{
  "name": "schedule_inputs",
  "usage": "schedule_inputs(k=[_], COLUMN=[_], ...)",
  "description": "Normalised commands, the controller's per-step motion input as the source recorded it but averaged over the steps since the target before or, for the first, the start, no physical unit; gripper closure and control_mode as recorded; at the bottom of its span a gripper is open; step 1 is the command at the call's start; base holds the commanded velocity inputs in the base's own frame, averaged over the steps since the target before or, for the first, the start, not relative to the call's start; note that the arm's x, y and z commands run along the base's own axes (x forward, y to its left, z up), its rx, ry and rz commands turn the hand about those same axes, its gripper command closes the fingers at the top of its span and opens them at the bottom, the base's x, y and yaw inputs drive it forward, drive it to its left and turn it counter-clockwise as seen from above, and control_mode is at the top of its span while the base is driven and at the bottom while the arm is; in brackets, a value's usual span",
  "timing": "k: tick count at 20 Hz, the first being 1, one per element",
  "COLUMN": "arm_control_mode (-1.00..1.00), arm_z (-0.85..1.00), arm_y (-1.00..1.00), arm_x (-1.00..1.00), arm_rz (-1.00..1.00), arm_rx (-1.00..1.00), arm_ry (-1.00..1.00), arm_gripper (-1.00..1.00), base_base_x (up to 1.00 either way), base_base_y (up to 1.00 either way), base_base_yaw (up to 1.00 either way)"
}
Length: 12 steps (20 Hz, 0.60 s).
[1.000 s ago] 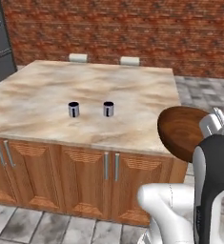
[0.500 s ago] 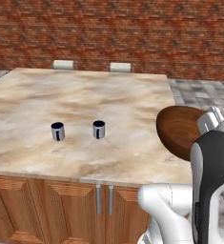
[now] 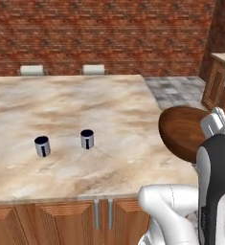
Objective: Clear the mugs and bowl far away from the sink.
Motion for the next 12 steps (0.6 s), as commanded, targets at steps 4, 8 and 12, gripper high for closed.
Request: schedule_inputs(k=[4, 8, 12], arm_control_mode=[1.0, 1.0, -1.0], arm_z=[0.0, 0.0, -0.15], arm_y=[0.0, 0.0, 0.0], arm_x=[0.0, 0.0, 0.46], arm_rz=[0.0, 0.0, -0.01], arm_rx=[0.0, 0.0, 0.0], arm_ry=[0.0, 0.0, 0.1], arm_gripper=[1.0, 1.0, 1.0], base_base_x=[0.94, 0.87, 0.4], base_base_y=[0.02, 0.08, 0.0], base_base_yaw=[-0.51, -0.21, -0.04])
